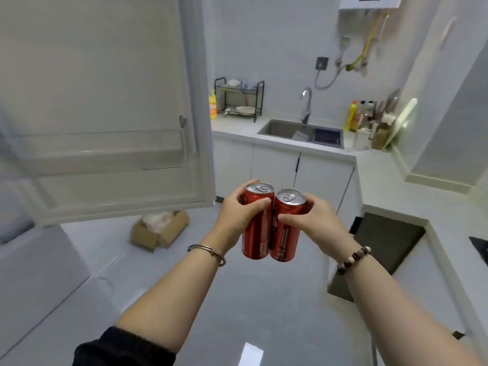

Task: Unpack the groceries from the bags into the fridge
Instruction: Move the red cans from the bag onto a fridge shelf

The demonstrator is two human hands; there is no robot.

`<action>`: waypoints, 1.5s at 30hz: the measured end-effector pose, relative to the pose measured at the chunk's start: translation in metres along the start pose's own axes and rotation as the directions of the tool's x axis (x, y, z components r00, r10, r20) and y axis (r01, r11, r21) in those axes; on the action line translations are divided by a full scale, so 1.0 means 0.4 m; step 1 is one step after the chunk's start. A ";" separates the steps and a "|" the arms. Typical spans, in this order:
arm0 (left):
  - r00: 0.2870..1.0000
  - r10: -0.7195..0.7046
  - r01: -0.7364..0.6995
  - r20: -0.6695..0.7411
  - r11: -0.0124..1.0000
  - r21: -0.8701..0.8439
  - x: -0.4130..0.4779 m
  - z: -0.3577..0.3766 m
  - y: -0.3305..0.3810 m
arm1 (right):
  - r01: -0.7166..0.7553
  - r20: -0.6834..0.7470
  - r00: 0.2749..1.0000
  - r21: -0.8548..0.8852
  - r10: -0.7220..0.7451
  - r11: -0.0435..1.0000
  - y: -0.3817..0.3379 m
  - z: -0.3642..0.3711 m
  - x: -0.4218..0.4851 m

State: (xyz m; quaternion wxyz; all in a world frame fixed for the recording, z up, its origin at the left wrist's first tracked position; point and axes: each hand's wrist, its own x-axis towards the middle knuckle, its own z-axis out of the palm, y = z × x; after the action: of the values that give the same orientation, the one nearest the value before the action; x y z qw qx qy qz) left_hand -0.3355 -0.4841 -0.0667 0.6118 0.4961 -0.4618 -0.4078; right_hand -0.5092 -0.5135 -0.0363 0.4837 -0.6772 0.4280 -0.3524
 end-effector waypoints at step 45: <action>0.218 0.424 -0.003 -0.879 0.901 0.434 -0.379 -1.341 0.343 | 0.248 0.711 0.482 0.450 -0.513 0.858 -0.518 1.537 0.196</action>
State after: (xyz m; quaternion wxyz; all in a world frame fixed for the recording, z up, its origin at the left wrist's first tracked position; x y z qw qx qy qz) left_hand 0.1538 -0.1914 0.0004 0.7183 0.6671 -0.1188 0.1576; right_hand 0.1183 -0.3339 -0.0073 0.6250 -0.7617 -0.0608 -0.1597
